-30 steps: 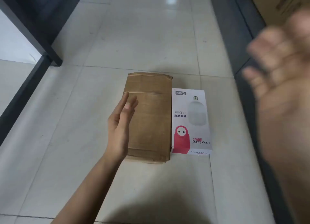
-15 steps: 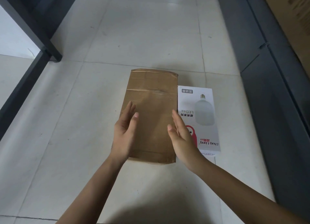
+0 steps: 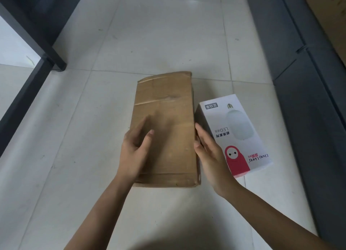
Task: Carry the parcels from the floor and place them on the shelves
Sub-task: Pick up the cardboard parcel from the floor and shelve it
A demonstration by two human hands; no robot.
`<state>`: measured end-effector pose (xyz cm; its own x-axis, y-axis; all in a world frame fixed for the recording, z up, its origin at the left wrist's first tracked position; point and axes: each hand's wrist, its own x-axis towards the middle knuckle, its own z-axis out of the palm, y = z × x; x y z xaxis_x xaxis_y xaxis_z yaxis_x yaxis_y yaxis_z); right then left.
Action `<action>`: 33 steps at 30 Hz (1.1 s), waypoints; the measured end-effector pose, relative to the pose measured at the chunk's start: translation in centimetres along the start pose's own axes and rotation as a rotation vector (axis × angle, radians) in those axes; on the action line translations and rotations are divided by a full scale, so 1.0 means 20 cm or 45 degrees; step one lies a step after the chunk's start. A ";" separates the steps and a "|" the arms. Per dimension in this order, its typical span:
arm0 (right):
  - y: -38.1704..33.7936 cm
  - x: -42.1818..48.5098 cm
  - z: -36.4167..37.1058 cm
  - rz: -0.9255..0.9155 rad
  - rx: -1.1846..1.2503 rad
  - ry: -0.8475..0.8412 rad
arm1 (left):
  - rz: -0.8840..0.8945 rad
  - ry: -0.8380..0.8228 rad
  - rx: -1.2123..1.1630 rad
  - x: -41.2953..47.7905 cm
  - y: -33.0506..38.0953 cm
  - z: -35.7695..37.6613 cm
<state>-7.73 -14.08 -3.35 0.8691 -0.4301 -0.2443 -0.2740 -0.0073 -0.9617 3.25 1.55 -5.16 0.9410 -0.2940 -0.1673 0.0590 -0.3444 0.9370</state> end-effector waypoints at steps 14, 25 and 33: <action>-0.31 0.08 0.35 -0.847 -0.778 -0.586 | -0.213 -0.093 -0.547 -0.02 -0.11 -0.13; -0.12 0.11 0.31 -0.109 -0.126 -0.620 | -0.022 0.213 0.212 0.05 -0.03 -0.44; 0.14 0.17 0.16 0.357 -0.085 -0.298 | -0.327 -0.059 0.047 0.02 -0.21 -0.46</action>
<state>-4.30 -12.67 -7.32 0.8252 -0.2057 -0.5261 -0.5340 0.0196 -0.8453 6.52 11.12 -6.24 0.8805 -0.2328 -0.4129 0.2811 -0.4449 0.8503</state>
